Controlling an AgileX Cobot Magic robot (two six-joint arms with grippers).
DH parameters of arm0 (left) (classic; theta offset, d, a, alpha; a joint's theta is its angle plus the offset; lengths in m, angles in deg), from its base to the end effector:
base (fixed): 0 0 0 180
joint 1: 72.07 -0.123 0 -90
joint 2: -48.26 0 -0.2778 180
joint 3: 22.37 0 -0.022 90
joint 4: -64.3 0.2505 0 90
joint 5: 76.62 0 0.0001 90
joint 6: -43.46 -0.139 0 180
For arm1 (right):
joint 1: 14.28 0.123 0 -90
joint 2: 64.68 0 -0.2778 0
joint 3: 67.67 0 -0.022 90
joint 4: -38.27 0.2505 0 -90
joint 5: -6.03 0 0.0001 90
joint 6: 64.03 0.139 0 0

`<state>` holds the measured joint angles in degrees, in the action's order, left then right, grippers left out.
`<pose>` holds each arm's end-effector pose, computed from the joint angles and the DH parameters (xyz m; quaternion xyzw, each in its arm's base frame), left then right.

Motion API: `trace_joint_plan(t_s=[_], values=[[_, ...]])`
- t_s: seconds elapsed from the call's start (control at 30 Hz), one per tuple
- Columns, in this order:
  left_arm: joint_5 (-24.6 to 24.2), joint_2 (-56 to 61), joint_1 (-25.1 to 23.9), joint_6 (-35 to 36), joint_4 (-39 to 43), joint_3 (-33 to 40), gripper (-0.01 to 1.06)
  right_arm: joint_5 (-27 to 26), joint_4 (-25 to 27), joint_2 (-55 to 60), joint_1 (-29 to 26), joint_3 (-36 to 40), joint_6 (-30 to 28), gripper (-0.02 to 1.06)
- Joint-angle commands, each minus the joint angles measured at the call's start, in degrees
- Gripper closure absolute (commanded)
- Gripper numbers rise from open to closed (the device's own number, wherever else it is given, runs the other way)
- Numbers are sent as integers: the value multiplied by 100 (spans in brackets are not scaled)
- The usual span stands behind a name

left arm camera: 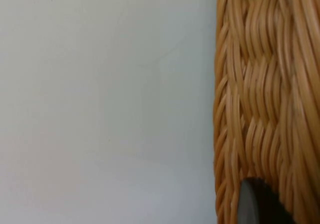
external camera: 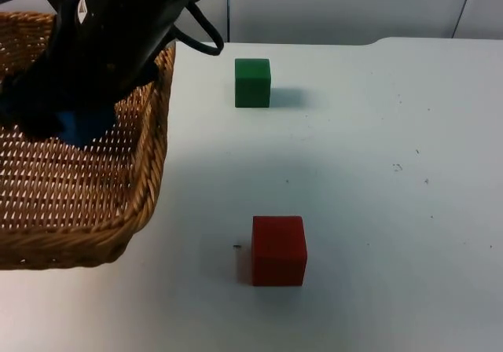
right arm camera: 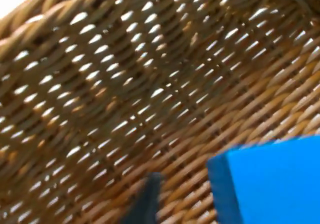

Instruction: Pick up the basket with the left hand and place the blue cube into the basket with the right hand.

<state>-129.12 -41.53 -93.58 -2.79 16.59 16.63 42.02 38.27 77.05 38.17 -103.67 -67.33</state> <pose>0.2415 0.0074 0.1502 -0.0481 0.9468 -0.2698 0.1688 0.3359 0.4370 0.1391 -0.4417 0.8351 0.1364 0.2982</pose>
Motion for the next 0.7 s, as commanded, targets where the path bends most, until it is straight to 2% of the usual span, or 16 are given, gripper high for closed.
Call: trace_joint_plan(t_s=[0.0,0.33,0.4,0.47,0.67], values=[[-56,63,-20,-8,-239,9,105,14,0,-143,15,-45,-162,-1],[-5,63,-20,-8,-239,9,105,102,0,-1244,15,-45,-326,-1],[8,63,-20,-8,-251,9,105,213,0,-1634,15,-45,-415,-1],[34,63,-20,-22,-251,9,105,389,0,-2113,15,-45,-769,-1],[162,63,-20,-22,-288,9,105,747,0,-2699,15,-12,-886,-1]])
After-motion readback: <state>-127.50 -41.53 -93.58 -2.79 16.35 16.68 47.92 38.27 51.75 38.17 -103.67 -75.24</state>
